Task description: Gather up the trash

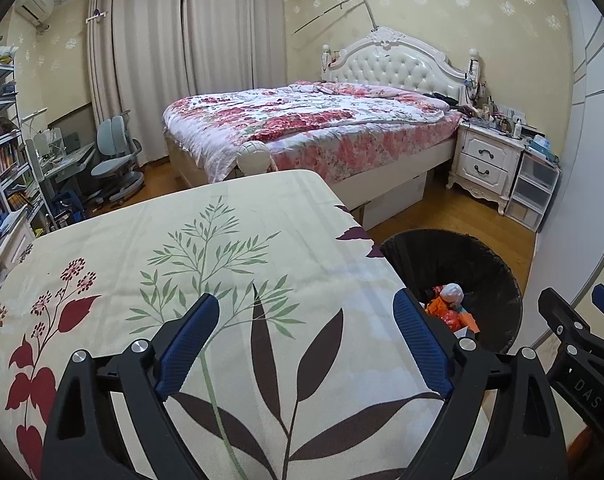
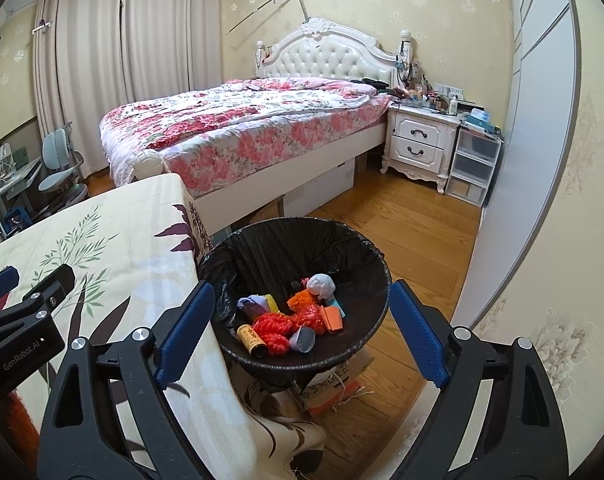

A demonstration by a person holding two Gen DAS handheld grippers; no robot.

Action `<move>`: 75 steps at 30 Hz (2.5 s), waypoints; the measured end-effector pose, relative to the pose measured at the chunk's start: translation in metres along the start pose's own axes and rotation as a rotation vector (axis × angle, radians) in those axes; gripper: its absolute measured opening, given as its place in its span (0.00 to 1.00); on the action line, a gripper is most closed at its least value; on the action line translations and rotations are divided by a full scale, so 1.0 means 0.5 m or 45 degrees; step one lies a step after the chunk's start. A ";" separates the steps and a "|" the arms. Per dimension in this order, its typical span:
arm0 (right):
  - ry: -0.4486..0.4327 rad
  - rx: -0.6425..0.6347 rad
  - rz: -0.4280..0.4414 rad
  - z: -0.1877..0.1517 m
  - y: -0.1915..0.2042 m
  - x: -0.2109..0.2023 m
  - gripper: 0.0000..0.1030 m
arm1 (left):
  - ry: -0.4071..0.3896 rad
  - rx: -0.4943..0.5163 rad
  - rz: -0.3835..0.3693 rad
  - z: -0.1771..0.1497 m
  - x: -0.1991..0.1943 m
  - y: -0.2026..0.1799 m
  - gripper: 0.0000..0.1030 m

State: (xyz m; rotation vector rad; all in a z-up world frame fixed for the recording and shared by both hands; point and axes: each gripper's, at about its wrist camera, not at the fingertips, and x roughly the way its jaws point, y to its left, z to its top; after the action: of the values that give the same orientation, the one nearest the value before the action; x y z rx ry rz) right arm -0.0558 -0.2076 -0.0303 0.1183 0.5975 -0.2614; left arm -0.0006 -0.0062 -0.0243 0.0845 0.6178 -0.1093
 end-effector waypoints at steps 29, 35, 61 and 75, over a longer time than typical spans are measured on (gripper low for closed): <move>-0.045 -0.041 0.002 -0.020 0.008 -0.056 0.85 | -0.045 -0.012 0.007 -0.027 -0.055 0.012 0.86; -0.046 -0.041 0.001 -0.020 0.010 -0.056 0.85 | -0.046 -0.017 0.006 -0.027 -0.056 0.012 0.86; -0.057 -0.049 0.000 -0.014 0.013 -0.059 0.85 | -0.055 -0.029 0.005 -0.028 -0.061 0.009 0.86; -0.059 -0.050 -0.004 -0.013 0.011 -0.060 0.85 | -0.077 -0.036 -0.014 -0.025 -0.075 -0.015 0.86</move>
State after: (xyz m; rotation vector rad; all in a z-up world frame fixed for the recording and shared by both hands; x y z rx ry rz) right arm -0.0814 -0.1947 -0.0183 0.0731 0.5567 -0.2545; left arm -0.0393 -0.0091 -0.0128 0.0507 0.5593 -0.1131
